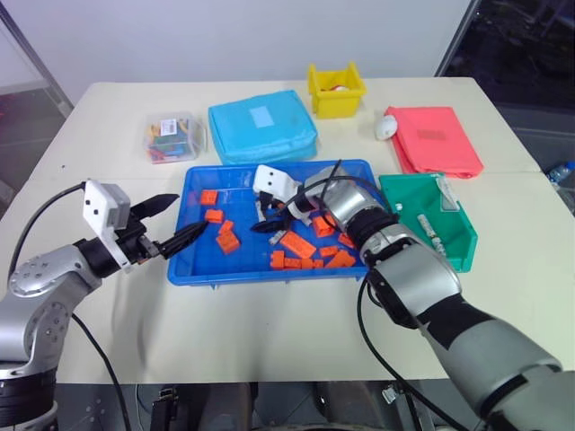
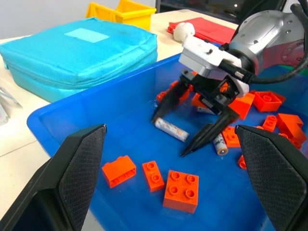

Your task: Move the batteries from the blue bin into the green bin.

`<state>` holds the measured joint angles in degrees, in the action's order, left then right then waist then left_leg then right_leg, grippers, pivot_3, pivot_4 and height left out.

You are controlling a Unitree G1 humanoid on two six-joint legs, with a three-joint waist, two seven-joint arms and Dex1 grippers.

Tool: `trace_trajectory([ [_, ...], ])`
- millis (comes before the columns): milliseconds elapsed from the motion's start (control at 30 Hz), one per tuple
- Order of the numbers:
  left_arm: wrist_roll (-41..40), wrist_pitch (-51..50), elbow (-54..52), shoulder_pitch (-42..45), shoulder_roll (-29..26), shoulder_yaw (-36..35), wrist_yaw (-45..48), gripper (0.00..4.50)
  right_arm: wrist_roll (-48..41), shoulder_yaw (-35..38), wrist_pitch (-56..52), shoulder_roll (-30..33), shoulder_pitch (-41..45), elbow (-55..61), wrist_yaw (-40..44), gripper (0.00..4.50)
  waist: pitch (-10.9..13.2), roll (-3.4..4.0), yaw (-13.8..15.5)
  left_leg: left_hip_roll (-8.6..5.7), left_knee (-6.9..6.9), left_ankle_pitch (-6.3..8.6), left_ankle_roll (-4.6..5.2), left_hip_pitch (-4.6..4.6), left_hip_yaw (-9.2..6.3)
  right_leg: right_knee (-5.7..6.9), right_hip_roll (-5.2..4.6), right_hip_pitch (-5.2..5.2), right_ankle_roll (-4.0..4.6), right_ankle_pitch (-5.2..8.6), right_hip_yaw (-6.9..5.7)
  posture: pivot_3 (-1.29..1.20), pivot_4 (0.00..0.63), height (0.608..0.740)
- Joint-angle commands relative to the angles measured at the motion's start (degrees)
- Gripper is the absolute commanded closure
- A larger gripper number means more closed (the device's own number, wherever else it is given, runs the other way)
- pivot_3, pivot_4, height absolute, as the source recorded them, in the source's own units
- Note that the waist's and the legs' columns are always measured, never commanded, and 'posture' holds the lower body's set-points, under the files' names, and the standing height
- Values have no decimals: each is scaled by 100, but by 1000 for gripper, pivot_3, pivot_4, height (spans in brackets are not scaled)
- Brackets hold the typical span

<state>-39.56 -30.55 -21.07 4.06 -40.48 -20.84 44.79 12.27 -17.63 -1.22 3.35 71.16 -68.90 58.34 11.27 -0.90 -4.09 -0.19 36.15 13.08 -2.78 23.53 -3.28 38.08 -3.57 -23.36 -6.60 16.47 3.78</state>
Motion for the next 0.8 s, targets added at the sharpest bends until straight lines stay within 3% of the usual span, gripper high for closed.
trace_trajectory([
  [33,-117,64,-193,14,-13,-175,-32,0,68,-12,51,-39,127,-19,27,2336,0,0,0,0,0,0,0,0,0,0,0,1,0,0,0,0,150,740],
  [400,-275,19,-153,191,-66,-99,138,0,-293,392,-197,205,605,456,299,2336,2,1,2,0,0,0,0,-1,-1,0,0,0,0,0,0,0,150,740],
  [567,-338,-12,-166,286,-228,164,583,0,-592,717,-658,1088,849,1545,819,2336,6,2,41,-3,1,0,0,5,-1,-3,-2,2,0,0,-4,0,150,740],
  [800,-407,-68,117,872,-152,754,1033,0,-701,895,-2063,3367,-206,4239,1658,2336,4,-2,174,-5,-1,1,0,5,4,-24,-4,16,0,1,-16,0,150,740],
])
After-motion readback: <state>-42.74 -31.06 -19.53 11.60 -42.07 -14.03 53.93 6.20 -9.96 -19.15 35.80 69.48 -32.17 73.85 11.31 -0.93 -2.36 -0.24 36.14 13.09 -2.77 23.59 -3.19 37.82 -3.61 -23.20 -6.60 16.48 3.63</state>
